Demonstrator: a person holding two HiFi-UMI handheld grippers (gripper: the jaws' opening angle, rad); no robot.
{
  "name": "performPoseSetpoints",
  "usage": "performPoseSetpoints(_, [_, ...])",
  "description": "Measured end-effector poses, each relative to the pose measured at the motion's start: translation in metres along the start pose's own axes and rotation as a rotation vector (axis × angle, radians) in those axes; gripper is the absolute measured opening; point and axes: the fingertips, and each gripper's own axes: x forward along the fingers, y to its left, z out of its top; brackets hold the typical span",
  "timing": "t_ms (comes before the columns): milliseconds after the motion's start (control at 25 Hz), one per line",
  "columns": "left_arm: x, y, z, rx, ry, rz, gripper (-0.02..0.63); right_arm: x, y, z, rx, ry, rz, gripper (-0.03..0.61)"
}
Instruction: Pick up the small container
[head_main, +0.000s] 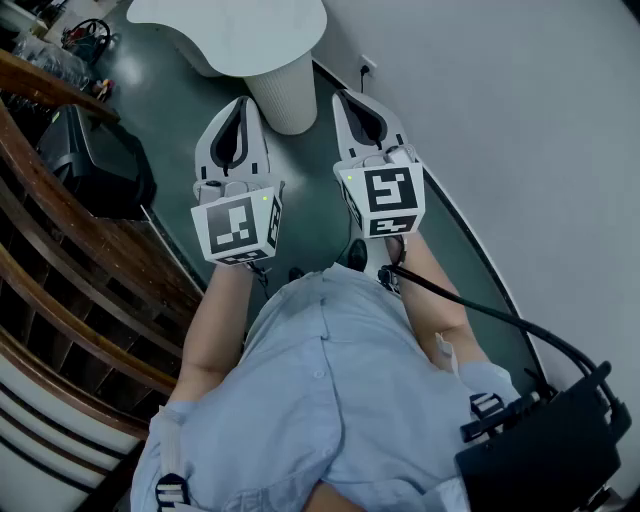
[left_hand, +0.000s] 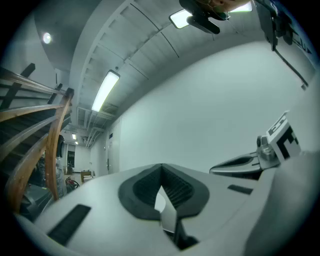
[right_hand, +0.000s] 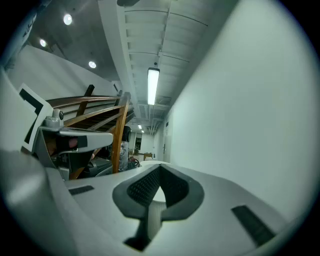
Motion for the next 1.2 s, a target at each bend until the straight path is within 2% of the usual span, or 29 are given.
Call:
performPoseSetpoints(280, [0.009, -0.014, -0.005, 0.001, 0.005, 0.012, -0.002, 0.001, -0.015, -0.007, -0.002, 0.001, 0.013, -0.002])
performPoseSetpoints(480, [0.017, -0.024, -0.006, 0.001, 0.013, 0.042, -0.002, 0.0, -0.033, -0.007, 0.038, -0.026, 0.038, 0.0])
performPoseSetpoints(760, [0.024, -0.038, -0.006, -0.012, 0.024, 0.109, 0.0, 0.004, -0.061, -0.014, -0.022, 0.009, 0.059, 0.0])
performPoseSetpoints(880, [0.027, -0.043, -0.007, 0.0, 0.037, 0.112, 0.0, 0.009, -0.066, -0.016, -0.011, 0.014, 0.066, 0.0])
performPoseSetpoints(1200, [0.043, -0.032, -0.025, -0.007, 0.072, 0.126, -0.002, 0.031, -0.069, -0.031, -0.005, 0.048, 0.076, 0.0])
